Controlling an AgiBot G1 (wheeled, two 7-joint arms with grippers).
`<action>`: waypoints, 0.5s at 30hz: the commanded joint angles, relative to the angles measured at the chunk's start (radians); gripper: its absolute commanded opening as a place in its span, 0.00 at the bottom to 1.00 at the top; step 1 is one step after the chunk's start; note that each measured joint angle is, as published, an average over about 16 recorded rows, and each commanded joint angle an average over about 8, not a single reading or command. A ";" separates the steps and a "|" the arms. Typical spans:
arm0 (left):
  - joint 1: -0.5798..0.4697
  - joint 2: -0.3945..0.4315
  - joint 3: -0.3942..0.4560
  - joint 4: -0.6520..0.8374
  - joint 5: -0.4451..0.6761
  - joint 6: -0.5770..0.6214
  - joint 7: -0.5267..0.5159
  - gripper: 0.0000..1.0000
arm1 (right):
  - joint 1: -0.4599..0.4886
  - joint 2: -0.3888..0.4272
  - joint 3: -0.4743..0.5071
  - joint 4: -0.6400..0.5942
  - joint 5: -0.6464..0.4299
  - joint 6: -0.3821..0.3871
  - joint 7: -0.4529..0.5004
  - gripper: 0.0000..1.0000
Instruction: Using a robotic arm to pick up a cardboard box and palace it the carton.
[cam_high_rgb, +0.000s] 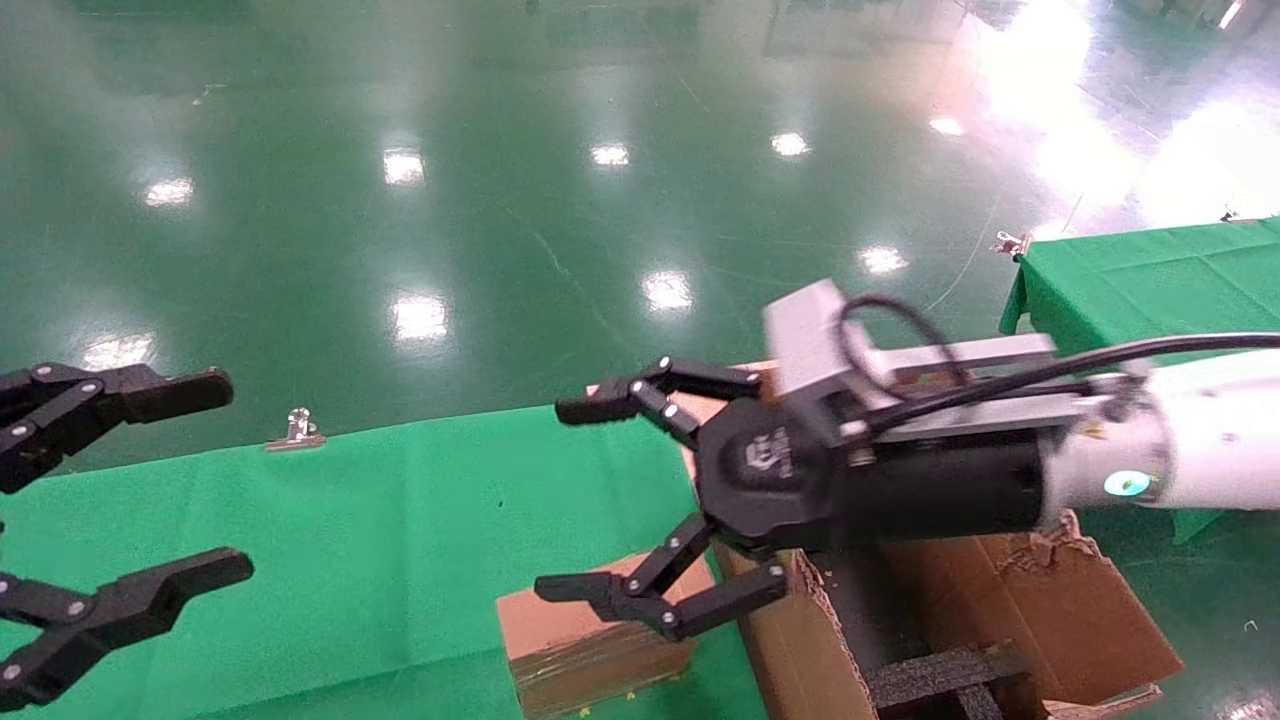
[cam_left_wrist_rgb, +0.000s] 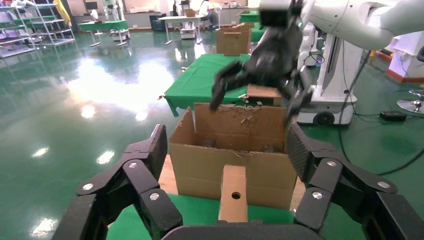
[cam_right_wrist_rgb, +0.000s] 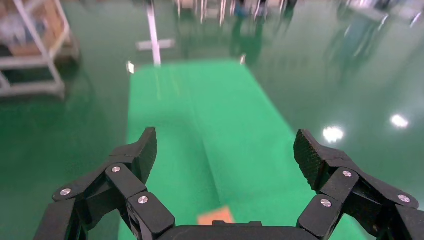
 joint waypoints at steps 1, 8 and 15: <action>0.000 0.000 0.000 0.000 0.000 0.000 0.000 0.00 | 0.034 -0.009 -0.032 0.006 -0.065 0.006 0.029 1.00; 0.000 0.000 0.000 0.000 0.000 0.000 0.000 0.00 | 0.150 -0.092 -0.148 -0.036 -0.279 -0.038 0.073 1.00; 0.000 0.000 0.000 0.000 0.000 0.000 0.000 0.00 | 0.220 -0.176 -0.236 -0.090 -0.423 -0.072 0.051 1.00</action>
